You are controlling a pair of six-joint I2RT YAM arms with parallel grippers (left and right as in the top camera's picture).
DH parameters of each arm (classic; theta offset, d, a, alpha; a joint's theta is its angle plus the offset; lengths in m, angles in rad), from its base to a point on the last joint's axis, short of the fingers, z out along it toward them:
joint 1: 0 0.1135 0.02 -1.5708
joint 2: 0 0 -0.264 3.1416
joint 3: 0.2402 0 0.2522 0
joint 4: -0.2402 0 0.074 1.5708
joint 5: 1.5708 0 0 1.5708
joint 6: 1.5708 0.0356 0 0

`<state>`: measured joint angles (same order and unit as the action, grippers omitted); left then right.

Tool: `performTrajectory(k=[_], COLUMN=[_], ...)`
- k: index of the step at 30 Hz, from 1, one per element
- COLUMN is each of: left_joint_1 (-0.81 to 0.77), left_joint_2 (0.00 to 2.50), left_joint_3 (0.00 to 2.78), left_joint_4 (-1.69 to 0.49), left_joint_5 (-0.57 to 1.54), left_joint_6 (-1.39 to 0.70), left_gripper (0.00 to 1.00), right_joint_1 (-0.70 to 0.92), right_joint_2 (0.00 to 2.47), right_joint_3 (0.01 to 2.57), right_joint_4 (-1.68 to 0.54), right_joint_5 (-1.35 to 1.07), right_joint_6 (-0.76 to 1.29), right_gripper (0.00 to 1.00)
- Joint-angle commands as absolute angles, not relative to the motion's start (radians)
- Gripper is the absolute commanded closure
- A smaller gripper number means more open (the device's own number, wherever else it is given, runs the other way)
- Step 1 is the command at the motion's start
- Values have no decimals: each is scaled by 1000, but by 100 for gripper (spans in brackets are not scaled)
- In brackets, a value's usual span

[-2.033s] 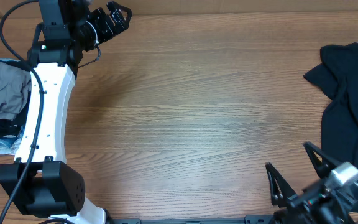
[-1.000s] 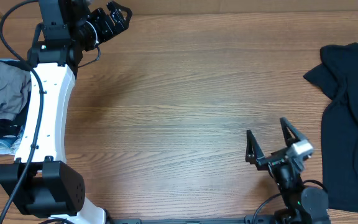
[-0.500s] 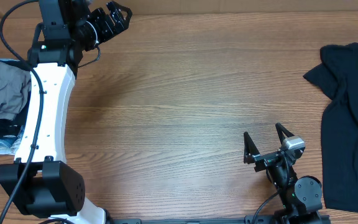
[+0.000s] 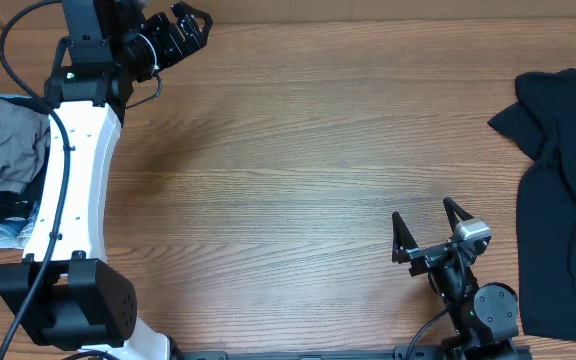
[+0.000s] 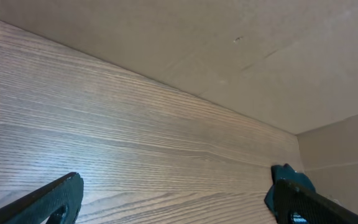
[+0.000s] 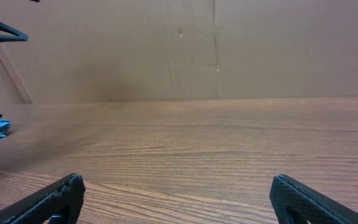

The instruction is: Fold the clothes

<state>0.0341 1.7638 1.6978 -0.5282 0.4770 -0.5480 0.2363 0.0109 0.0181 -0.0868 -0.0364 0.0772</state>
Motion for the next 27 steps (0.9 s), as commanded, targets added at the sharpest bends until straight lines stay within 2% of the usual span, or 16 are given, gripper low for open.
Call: performTrajectory(k=[1,17,20,27], left_joint_1=[26,-6,-6,-6], left_joint_2=[1733,1317,1196,920], left_joint_3=[1700,1635,1492,959], left_joint_4=[-528,-569,-571,-488], left_joint_5=[460,456,436,398], left_joint_6=[-538,-494,-494,-494], left_gripper=[0,0,0,0], right_joint_1=[233,233,233,233], right_joint_2=[6,6,6,6], right_joint_3=[8,8,8,8], right_joint_4=[-82,-82,-82,-82], right_joint_5=[-27,-27,-27,-27], right_joint_6=[78,78,78,78], right_gripper=[0,0,0,0])
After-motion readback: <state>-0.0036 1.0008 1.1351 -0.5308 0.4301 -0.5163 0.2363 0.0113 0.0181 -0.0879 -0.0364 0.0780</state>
